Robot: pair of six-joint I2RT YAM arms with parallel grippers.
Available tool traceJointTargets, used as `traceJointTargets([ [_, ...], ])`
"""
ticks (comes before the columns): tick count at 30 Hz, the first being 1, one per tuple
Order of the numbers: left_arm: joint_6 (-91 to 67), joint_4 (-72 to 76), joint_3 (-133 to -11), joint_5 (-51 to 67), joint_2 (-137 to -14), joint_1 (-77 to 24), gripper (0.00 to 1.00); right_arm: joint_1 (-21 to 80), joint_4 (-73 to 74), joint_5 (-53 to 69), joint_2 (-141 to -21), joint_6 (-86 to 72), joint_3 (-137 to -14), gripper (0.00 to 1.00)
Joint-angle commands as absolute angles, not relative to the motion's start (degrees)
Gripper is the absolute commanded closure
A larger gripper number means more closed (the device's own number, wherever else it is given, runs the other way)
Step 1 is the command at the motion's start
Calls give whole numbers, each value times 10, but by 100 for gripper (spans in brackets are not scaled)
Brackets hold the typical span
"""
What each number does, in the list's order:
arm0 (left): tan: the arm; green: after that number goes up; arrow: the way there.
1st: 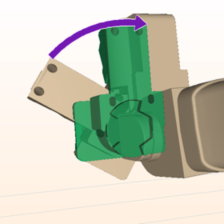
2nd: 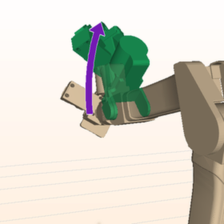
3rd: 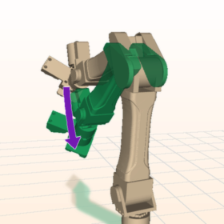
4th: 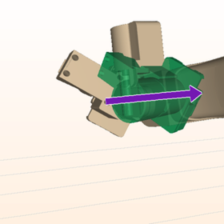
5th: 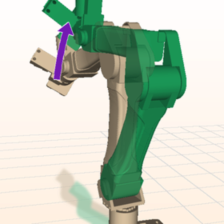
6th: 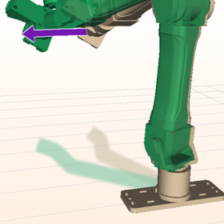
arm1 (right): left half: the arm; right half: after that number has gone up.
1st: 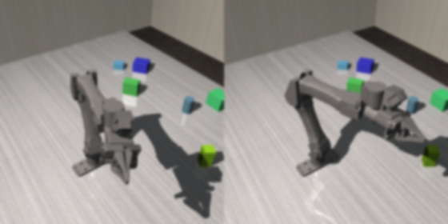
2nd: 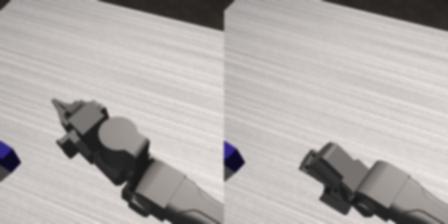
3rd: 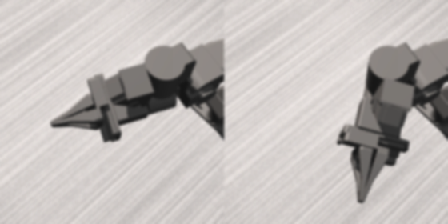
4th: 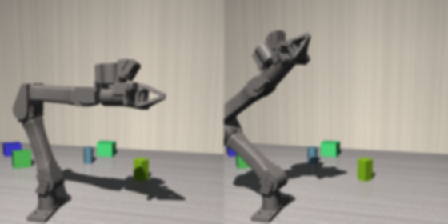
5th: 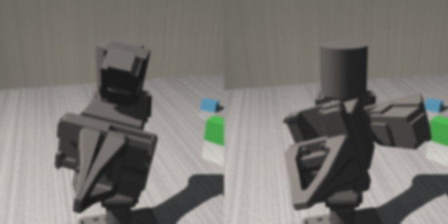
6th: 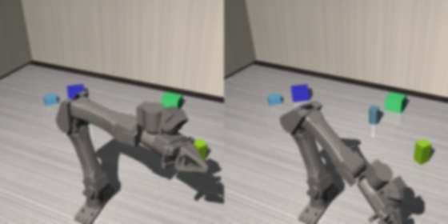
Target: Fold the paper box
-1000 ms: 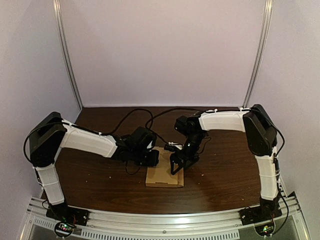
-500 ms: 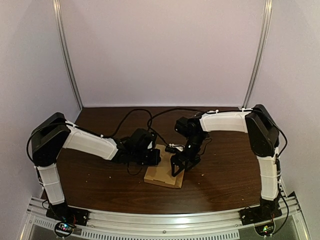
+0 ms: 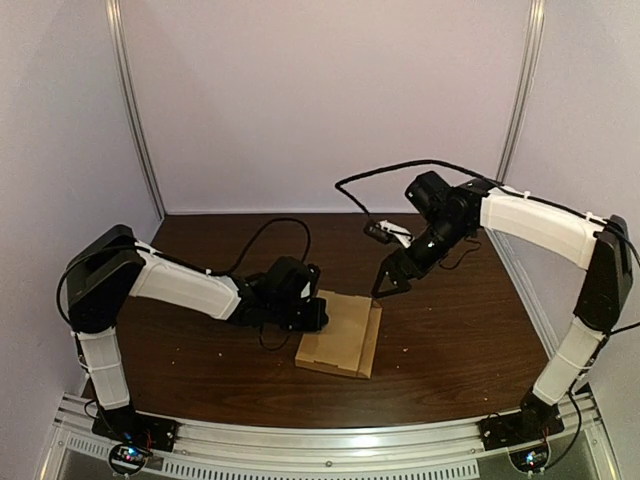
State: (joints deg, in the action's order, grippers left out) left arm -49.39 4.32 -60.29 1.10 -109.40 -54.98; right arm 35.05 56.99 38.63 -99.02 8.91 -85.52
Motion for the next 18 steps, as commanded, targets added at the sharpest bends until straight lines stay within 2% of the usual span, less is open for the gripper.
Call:
traceJointTargets([
  [1, -474, -84, -606, 23, -1114, -561, 100, 293, 543, 262, -875, 106, -834, 0],
  [5, -464, -101, -621, 18, -1109, -560, 100, 205, 394, 122, -739, -6, -754, 0],
  [6, -462, -103, -624, 18, -1107, -560, 100, 190, 357, 120, -721, -23, -727, 0],
  [8, -456, -103, -630, 19, -1102, -560, 100, 174, 362, 213, -734, -16, -713, 3],
  [10, -450, -103, -635, 17, -1093, -560, 100, 174, 386, 313, -773, -28, -707, 13],
  [11, -446, -103, -639, 15, -1087, -560, 100, 174, 381, 352, -791, -49, -694, 14],
  [15, -424, -120, -665, 12, -1057, -560, 100, 180, 346, 411, -867, -89, -646, 18],
  [18, -410, -160, -683, -17, -1032, -561, 100, 181, 359, 417, -930, -98, -654, 32],
])
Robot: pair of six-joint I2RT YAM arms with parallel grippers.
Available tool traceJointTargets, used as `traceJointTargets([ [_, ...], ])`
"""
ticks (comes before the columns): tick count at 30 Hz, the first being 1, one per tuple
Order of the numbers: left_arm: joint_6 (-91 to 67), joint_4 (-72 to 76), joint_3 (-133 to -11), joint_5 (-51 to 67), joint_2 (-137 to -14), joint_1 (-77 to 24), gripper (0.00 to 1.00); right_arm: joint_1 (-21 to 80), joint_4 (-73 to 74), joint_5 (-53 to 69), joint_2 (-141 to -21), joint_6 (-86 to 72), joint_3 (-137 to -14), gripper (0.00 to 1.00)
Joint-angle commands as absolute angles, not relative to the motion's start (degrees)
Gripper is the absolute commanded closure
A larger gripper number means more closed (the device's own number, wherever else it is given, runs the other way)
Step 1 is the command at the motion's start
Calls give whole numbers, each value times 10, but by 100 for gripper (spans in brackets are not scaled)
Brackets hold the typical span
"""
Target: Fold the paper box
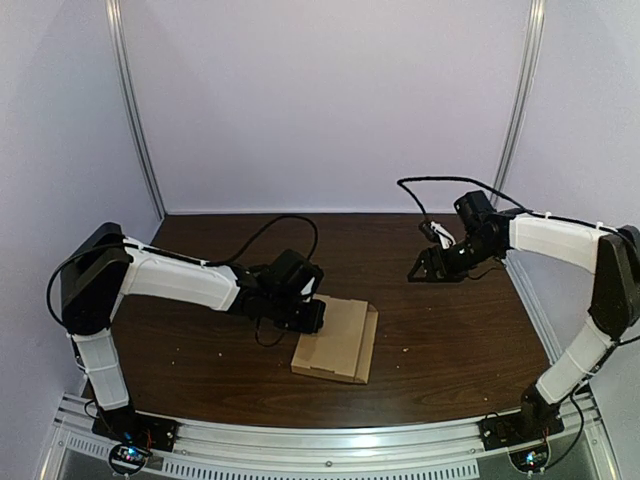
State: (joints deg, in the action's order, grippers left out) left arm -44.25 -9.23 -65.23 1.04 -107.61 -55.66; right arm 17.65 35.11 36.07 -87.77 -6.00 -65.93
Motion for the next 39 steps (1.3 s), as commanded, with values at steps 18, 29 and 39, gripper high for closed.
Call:
traceJointTargets([
  [18, -420, -202, -636, -4, -1016, -545, 78, 290, 320, 444, -1078, -216, -650, 23],
  [29, -476, -144, -592, 67, -1028, -547, 77, 314, 280, 488, -1131, -271, -663, 19],
  [39, -513, -129, -575, 74, -1023, -581, 79, 314, 285, 501, -1151, -256, -706, 21],
])
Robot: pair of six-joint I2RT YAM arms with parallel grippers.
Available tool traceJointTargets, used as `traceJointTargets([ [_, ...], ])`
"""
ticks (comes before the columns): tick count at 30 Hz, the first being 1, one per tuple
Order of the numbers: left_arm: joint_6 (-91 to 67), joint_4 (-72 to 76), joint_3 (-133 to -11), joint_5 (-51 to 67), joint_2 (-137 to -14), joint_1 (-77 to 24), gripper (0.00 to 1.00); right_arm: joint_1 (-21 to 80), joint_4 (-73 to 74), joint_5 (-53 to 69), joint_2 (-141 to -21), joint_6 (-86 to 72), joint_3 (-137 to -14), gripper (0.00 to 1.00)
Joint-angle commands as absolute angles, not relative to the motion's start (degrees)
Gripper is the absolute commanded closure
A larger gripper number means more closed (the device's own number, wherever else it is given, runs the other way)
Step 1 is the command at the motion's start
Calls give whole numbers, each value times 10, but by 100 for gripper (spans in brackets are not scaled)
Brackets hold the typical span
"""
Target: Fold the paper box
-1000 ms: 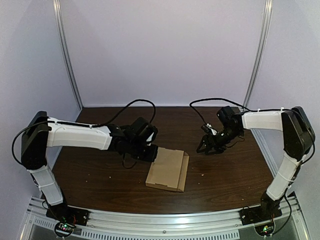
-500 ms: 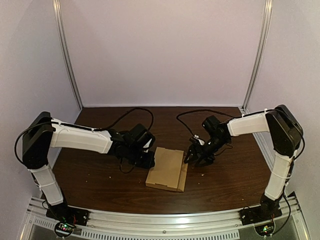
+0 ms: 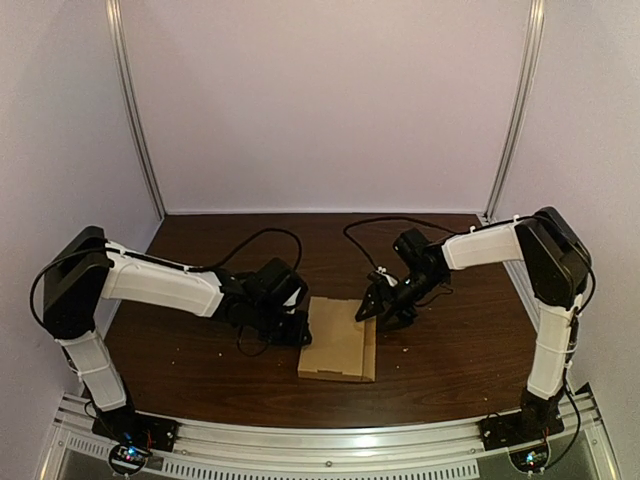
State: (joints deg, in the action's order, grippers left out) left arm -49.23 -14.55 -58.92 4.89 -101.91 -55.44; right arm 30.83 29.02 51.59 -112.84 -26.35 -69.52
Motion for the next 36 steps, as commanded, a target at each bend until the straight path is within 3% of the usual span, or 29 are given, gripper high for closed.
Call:
traceJointTargets([
  [1, -514, -129, -575, 75, -1024, -584, 79, 314, 286, 502, -1150, -254, -708, 21],
  [21, -517, -120, -608, 81, -1088, -607, 82, 322, 162, 612, -1110, -339, -676, 25],
  [36, -514, -160, -643, 67, -1129, -607, 84, 333, 189, 608, -1068, -323, -679, 26],
])
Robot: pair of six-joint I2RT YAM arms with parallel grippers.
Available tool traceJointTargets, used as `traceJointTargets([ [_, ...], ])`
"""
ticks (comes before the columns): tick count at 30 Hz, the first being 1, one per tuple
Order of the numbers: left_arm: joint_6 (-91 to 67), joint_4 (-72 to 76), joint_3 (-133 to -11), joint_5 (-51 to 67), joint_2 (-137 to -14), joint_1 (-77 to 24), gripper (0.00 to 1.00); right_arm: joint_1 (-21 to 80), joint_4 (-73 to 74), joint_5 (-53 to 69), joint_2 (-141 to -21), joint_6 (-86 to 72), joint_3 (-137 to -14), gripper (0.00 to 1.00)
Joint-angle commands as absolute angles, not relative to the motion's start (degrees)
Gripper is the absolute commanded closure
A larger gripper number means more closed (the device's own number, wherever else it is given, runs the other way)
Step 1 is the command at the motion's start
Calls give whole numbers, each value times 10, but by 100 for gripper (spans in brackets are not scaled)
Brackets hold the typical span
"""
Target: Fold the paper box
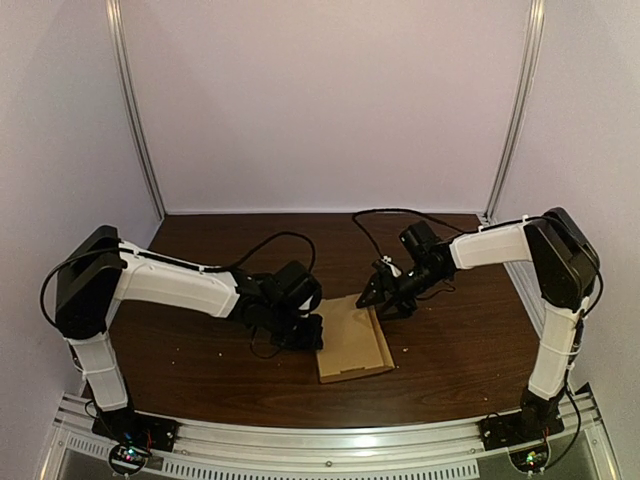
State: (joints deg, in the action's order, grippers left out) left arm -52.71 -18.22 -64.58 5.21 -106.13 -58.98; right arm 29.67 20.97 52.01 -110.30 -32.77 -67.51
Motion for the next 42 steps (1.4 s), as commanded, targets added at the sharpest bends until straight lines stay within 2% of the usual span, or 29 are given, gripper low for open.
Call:
traceJointTargets([
  [1, -513, -159, -645, 68, -1132, -607, 84, 334, 193, 607, -1069, -321, -681, 26],
  [9, -509, -156, -654, 71, -1139, -607, 85, 352, 226, 593, -1103, -302, -704, 26],
  [24, -506, -149, -666, 75, -1148, -607, 85, 434, 384, 467, -1137, -212, -819, 26],
  [29, -504, -148, -671, 74, -1151, -607, 85, 469, 466, 363, -1163, -165, -870, 26],
  [35, -503, -167, -670, 66, -1152, -607, 85, 434, 506, 308, -1153, -131, -872, 26],
  [42, -506, -164, -663, 55, -1149, -607, 87, 408, 501, 330, -1132, -117, -843, 24],
])
